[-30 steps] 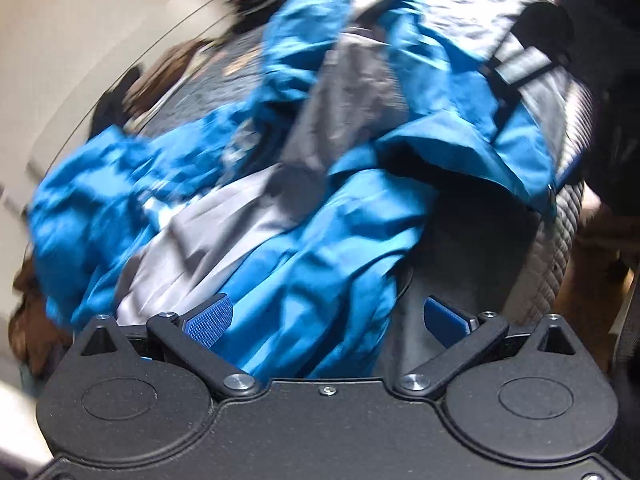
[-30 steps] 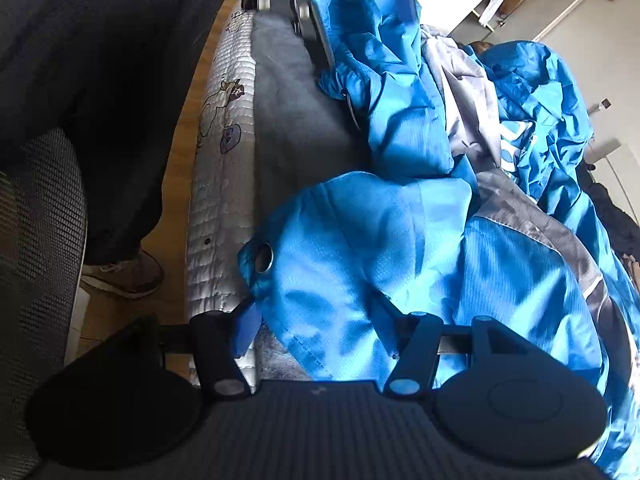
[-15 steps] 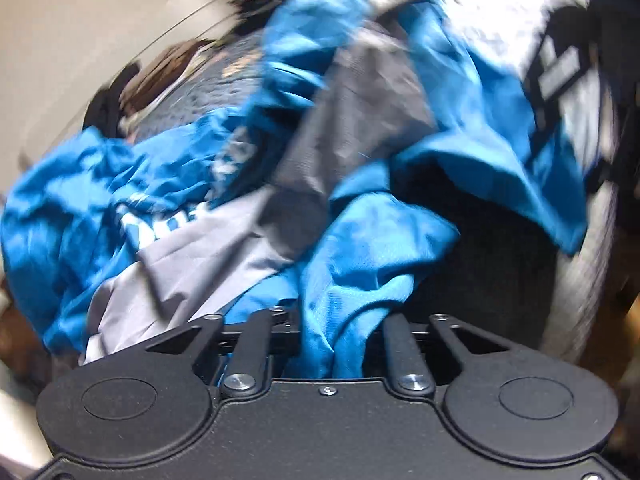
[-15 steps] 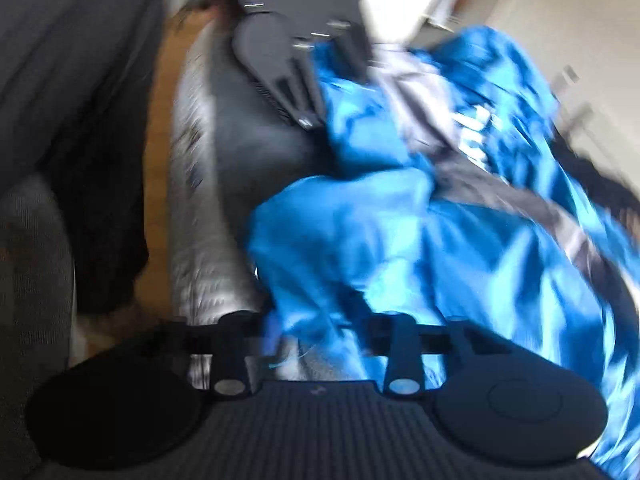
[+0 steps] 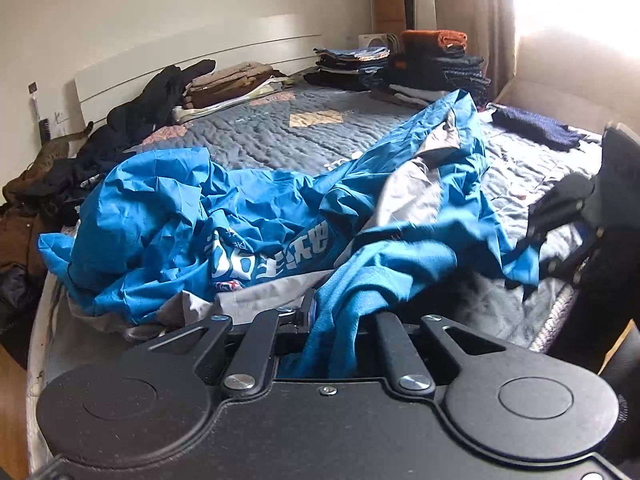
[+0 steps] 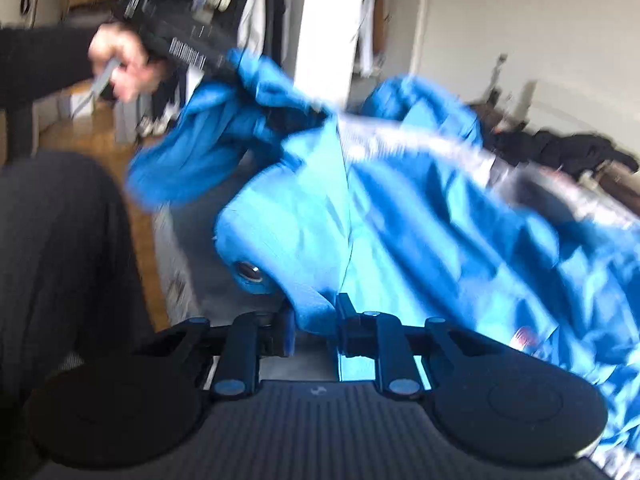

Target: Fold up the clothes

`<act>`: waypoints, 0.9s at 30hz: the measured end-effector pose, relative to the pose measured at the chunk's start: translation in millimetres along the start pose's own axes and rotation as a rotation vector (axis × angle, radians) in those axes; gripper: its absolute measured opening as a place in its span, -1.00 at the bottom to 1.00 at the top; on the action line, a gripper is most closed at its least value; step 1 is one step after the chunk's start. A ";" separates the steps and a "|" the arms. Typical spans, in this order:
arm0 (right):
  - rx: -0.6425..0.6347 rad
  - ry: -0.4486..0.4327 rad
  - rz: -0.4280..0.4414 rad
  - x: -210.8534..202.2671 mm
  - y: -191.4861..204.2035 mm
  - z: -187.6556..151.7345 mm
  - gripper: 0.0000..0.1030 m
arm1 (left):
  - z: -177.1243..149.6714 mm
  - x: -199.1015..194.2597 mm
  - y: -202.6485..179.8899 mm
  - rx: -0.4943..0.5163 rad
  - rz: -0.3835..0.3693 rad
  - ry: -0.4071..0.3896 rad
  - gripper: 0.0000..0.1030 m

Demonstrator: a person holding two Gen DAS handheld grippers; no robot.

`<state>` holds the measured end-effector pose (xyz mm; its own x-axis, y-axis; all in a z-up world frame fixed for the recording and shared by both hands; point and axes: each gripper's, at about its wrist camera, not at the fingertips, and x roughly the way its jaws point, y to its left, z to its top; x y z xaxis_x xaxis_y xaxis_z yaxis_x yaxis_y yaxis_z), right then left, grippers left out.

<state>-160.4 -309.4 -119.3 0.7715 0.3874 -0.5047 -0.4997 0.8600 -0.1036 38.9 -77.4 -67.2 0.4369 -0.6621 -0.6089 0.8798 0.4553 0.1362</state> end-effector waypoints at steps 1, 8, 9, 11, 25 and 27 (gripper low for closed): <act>0.011 -0.014 -0.016 -2.2 -4.5 3.7 -0.64 | -4.2 9.1 0.2 0.003 0.007 0.017 -0.82; -0.105 0.121 -0.024 30.2 -1.3 -8.9 -0.44 | -31.7 60.3 -7.8 0.005 0.023 0.113 -0.60; -0.136 0.146 -0.021 36.6 5.2 -12.6 -0.30 | -33.9 63.9 -11.4 0.028 0.038 0.123 -0.51; -0.224 0.187 -0.042 47.7 19.7 -20.2 -0.06 | -39.4 71.2 -18.4 0.086 0.066 0.148 -0.08; -0.252 0.194 -0.072 66.7 15.3 -25.6 -0.79 | -46.4 72.1 -29.3 0.146 0.036 0.149 -0.78; -0.217 0.166 -0.081 59.2 11.1 -19.1 -0.84 | -35.8 54.0 -22.7 0.109 0.030 0.112 -0.80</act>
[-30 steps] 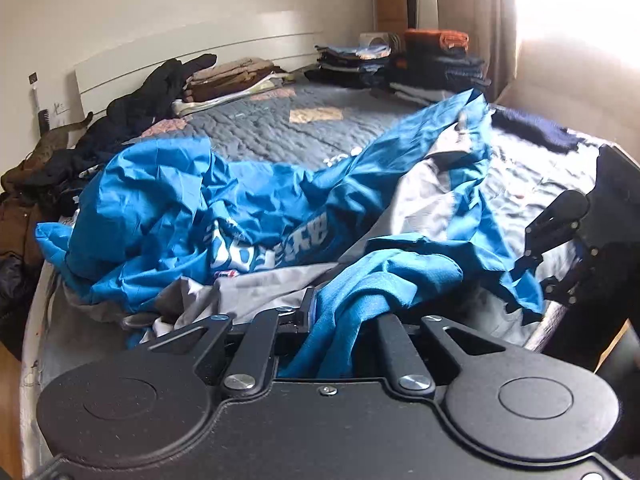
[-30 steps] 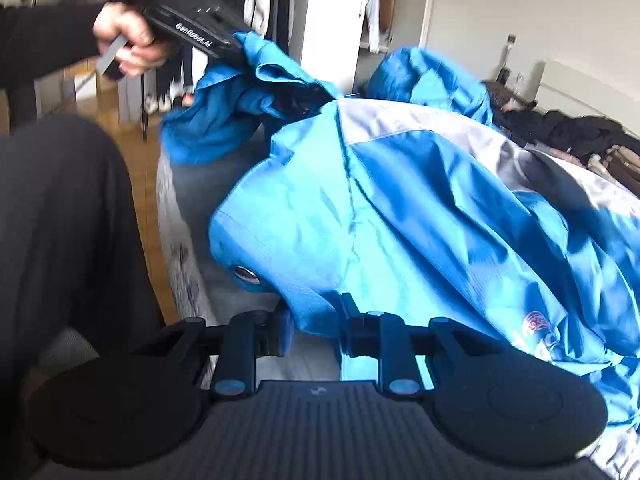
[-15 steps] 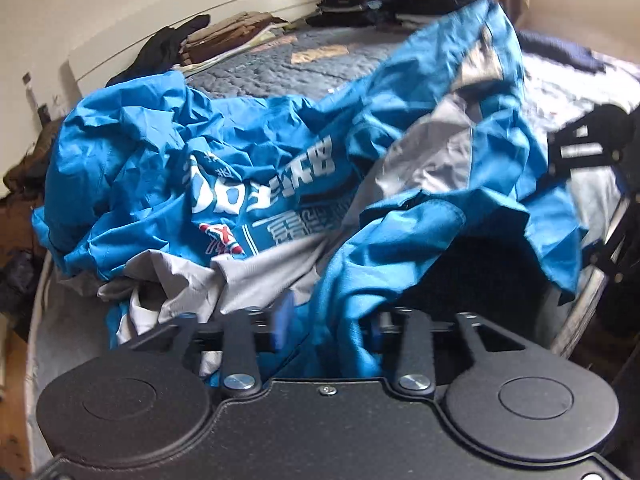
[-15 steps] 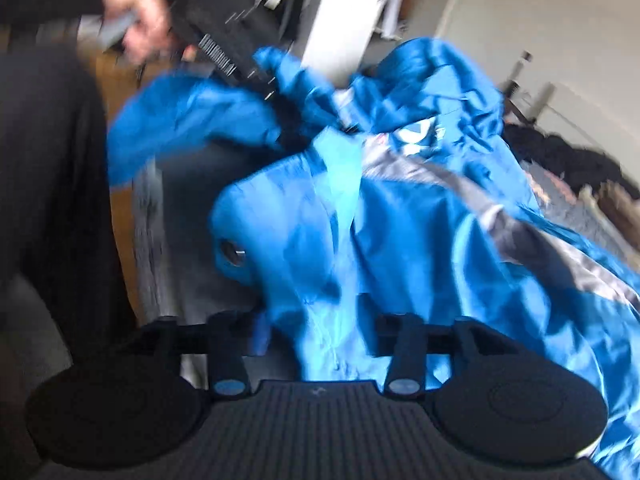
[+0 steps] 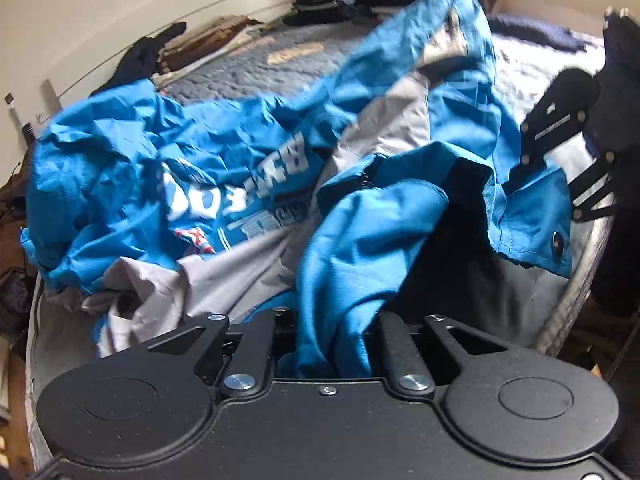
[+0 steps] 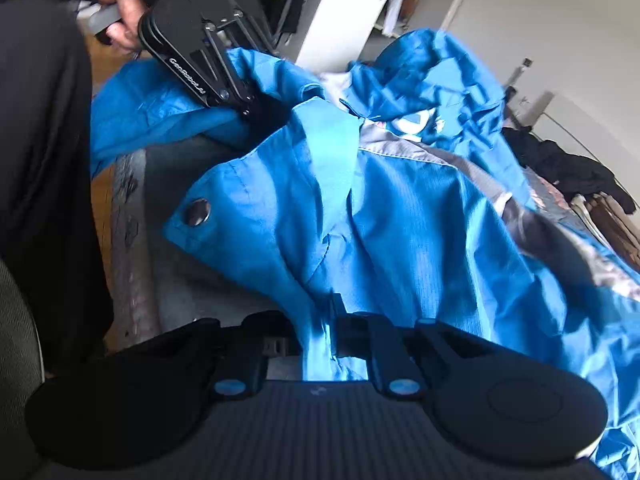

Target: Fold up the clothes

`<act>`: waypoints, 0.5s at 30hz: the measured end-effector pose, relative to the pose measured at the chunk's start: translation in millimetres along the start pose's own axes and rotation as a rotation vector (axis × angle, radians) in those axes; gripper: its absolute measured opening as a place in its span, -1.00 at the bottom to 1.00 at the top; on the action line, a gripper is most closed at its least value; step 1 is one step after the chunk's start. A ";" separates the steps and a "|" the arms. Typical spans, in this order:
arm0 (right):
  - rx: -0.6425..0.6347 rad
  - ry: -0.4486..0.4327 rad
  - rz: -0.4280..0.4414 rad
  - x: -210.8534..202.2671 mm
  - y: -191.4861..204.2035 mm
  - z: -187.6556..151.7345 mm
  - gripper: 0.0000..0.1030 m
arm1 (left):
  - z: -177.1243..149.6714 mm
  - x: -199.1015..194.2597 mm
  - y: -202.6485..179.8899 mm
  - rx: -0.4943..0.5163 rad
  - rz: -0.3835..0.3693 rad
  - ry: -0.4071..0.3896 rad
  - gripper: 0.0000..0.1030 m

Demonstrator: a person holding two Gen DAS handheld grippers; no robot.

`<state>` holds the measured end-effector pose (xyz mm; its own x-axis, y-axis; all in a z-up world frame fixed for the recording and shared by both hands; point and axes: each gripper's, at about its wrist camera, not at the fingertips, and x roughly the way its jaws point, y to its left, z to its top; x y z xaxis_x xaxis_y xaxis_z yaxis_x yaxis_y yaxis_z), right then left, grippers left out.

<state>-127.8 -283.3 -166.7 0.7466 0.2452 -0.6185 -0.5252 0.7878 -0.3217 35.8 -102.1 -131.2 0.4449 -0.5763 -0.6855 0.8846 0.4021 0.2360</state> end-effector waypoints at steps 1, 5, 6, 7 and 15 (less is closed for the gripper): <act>0.030 -0.017 -0.005 -6.1 -4.6 1.6 -0.85 | 4.3 -11.1 2.8 -0.010 -0.003 -0.020 -0.83; 0.146 -0.102 -0.039 -42.4 -20.9 8.8 -0.87 | 23.0 -57.4 4.3 -0.011 -0.013 -0.090 -0.84; 0.180 -0.126 -0.050 -52.9 -25.4 11.5 -0.87 | 27.8 -69.0 1.7 -0.001 -0.010 -0.106 -0.84; 0.216 -0.155 -0.060 -65.1 -30.1 14.0 -0.87 | 32.3 -80.8 -1.8 0.012 -0.004 -0.125 -0.84; 0.381 -0.429 -0.182 -179.1 -68.4 47.8 -0.91 | 95.7 -174.5 -19.4 0.090 0.129 -0.331 -0.84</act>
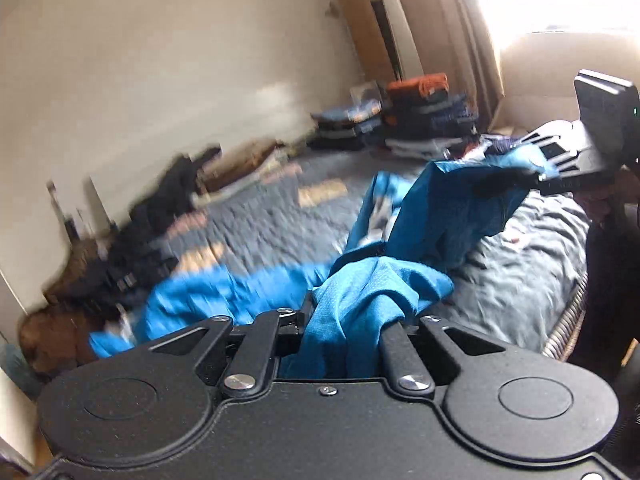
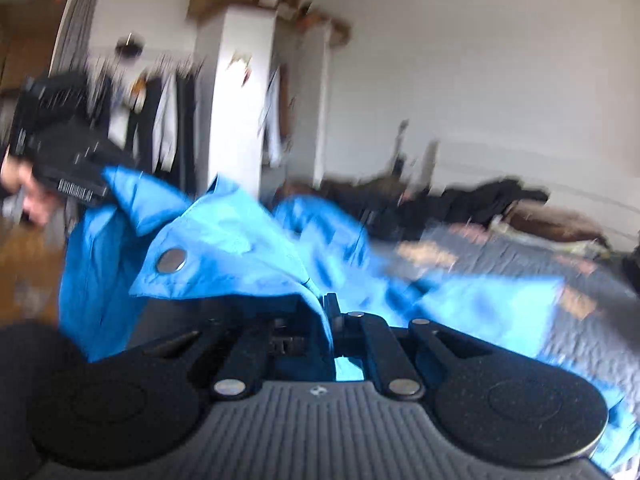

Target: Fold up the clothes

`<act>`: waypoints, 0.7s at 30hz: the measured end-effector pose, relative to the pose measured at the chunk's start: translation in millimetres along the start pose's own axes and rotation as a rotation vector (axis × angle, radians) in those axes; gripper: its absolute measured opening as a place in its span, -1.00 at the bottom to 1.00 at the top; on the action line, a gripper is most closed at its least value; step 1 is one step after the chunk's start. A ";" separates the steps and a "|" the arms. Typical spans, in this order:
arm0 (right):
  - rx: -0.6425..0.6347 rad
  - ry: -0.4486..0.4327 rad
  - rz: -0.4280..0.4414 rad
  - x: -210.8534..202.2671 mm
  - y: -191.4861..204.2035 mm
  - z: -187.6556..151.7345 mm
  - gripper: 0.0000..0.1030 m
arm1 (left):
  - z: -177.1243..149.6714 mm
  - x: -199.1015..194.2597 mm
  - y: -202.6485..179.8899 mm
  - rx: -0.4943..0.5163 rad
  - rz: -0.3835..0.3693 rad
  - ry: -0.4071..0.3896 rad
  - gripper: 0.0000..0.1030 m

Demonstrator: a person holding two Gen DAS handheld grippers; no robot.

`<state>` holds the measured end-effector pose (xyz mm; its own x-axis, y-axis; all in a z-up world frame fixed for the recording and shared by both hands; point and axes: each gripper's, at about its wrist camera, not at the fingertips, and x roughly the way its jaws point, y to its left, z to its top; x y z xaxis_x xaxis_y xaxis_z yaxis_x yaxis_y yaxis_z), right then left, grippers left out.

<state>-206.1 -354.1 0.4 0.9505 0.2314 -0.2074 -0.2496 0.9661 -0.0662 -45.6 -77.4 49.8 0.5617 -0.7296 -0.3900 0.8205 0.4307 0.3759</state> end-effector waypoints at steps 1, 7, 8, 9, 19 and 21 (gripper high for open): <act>0.000 -0.037 -0.017 -8.7 -3.1 13.8 -0.93 | 11.7 -7.1 -0.6 0.015 0.019 -0.027 -0.84; -0.019 -0.249 -0.079 -52.7 -21.6 95.9 -0.93 | 87.9 -51.1 -6.6 0.084 0.124 -0.207 -0.84; -0.008 -0.280 -0.081 -58.2 -25.6 108.8 -0.93 | 101.0 -58.2 -8.9 0.094 0.137 -0.232 -0.84; 0.003 -0.310 -0.084 -63.6 -29.7 121.8 -0.93 | 113.4 -65.2 -11.7 0.101 0.151 -0.260 -0.84; 0.025 -0.563 -0.140 -133.7 -58.1 236.4 -0.94 | 241.1 -126.3 -39.7 0.140 0.291 -0.501 -0.84; 0.015 -0.600 -0.155 -148.7 -61.5 258.3 -0.95 | 265.5 -136.2 -45.7 0.149 0.311 -0.545 -0.84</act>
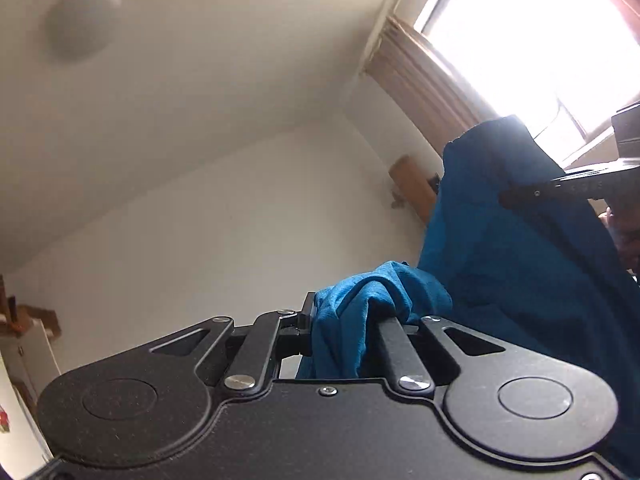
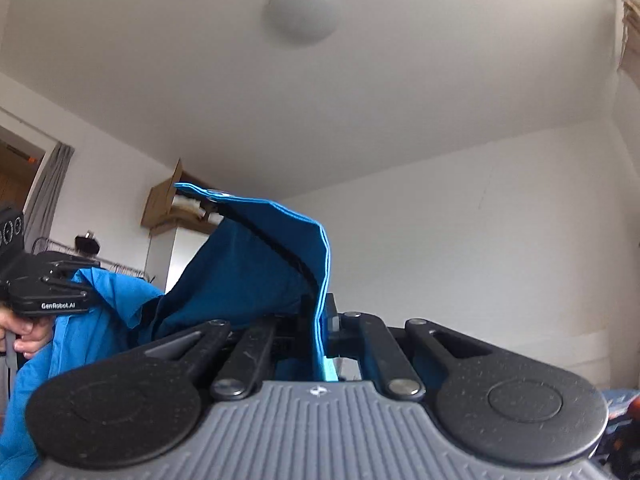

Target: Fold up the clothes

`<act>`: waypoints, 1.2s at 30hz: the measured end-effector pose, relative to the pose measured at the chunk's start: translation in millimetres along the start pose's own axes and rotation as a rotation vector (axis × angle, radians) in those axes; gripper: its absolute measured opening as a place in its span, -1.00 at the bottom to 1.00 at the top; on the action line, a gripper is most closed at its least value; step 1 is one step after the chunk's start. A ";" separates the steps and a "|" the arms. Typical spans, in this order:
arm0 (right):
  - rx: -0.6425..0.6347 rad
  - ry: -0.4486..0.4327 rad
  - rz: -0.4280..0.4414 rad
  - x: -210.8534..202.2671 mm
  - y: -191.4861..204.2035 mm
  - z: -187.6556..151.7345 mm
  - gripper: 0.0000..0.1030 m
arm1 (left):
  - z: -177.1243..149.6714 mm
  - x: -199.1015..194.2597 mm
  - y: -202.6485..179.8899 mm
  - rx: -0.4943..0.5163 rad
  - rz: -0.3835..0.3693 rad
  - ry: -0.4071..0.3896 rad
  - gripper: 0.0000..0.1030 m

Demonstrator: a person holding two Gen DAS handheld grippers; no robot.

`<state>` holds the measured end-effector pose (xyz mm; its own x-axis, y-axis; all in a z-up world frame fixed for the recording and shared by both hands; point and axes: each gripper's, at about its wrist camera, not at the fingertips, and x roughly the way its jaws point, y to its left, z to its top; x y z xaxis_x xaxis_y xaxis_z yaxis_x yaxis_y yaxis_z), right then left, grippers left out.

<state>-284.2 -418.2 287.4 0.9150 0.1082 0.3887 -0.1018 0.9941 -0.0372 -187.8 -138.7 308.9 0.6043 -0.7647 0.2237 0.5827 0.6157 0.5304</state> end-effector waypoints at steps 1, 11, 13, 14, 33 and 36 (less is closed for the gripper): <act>-0.010 -0.016 -0.003 0.0 -1.9 14.1 -0.95 | 12.7 1.8 0.8 -0.004 0.008 -0.020 -0.84; -0.202 -0.039 -0.124 44.2 -29.2 72.9 -0.96 | 29.9 105.9 -13.2 -0.033 0.007 -0.008 -0.83; -0.217 0.017 -0.146 65.6 -46.7 53.4 -0.96 | 8.9 142.2 -16.8 -0.054 -0.018 0.033 -0.83; -0.224 0.047 -0.159 77.8 -57.0 41.2 -0.96 | -4.1 163.9 -20.0 -0.064 -0.031 0.059 -0.83; -0.400 0.794 -0.345 303.0 -285.3 -338.0 -0.70 | -351.5 396.6 -115.9 -0.168 -0.378 0.732 0.07; -0.400 0.877 -0.320 303.4 -279.7 -391.2 -0.45 | -379.3 350.9 -88.6 -0.142 -0.407 0.782 0.65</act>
<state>174.6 -661.3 55.7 0.8566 -0.3570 -0.3726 0.1889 0.8888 -0.4175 178.7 -389.5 30.3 0.5039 -0.6125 -0.6091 0.8632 0.3825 0.3294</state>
